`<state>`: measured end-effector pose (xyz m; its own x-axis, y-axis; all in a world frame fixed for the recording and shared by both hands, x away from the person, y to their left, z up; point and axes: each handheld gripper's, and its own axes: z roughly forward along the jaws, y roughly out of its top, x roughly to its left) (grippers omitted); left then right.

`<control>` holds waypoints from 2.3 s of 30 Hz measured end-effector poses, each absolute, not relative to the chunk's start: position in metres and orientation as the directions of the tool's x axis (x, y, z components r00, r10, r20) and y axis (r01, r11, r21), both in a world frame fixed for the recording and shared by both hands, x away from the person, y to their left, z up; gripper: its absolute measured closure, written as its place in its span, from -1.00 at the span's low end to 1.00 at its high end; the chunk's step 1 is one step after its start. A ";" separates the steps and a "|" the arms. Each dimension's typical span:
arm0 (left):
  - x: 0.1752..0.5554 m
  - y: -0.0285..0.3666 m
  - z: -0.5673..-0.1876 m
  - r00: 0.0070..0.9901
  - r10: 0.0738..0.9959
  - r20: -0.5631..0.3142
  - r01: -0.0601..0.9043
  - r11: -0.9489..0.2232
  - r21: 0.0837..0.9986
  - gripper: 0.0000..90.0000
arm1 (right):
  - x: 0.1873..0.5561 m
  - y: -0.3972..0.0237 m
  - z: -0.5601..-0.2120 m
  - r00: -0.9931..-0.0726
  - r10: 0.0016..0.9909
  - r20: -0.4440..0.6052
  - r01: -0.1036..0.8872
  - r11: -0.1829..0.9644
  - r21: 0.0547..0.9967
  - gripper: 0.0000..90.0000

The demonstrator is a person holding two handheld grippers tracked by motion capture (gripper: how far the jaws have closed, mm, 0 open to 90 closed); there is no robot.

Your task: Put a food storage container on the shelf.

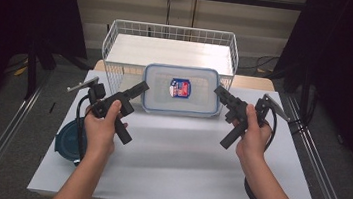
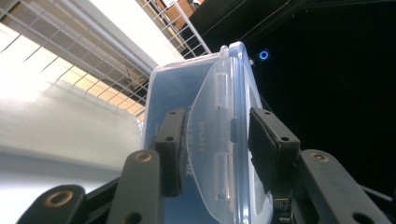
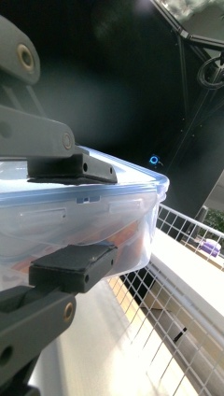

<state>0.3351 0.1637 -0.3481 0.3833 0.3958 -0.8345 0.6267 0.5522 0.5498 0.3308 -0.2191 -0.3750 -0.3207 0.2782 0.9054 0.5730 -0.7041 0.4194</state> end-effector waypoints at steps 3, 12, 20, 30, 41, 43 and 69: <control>0.339 0.165 -0.344 0.392 0.393 -0.832 0.624 0.552 0.554 0.30 | 0.333 -0.218 -0.370 -0.325 0.276 0.905 0.567 -0.709 0.420 0.33; 0.352 0.165 -0.336 0.397 0.369 -0.841 0.608 0.581 0.541 0.31 | 0.342 -0.216 -0.356 -0.330 0.288 0.899 0.553 -0.713 0.431 0.33; 0.364 0.170 -0.327 0.402 0.345 -0.848 0.607 0.593 0.529 0.32 | 0.351 -0.211 -0.344 -0.335 0.289 0.897 0.538 -0.722 0.434 0.33; 0.377 0.173 -0.314 0.414 0.328 -0.849 0.594 0.609 0.525 0.33 | 0.361 -0.208 -0.327 -0.344 0.295 0.891 0.531 -0.722 0.444 0.33; 0.392 0.172 -0.301 0.418 0.318 -0.851 0.575 0.632 0.519 0.33 | 0.377 -0.204 -0.316 -0.345 0.288 0.893 0.519 -0.734 0.438 0.33; 0.396 0.172 -0.299 0.423 0.319 -0.848 0.568 0.636 0.523 0.33 | 0.380 -0.204 -0.314 -0.345 0.287 0.894 0.515 -0.738 0.436 0.33; 0.448 0.178 -0.304 0.382 0.310 -0.870 0.566 0.666 0.486 0.32 | 0.425 -0.191 -0.306 -0.306 0.315 0.899 0.507 -0.745 0.433 0.33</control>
<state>0.4484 0.1783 -0.3040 0.3825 0.3102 -0.8703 0.5658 0.6660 0.4860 0.4254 -0.1912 -0.3065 -0.3060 0.3146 0.8986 0.5066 -0.7453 0.4334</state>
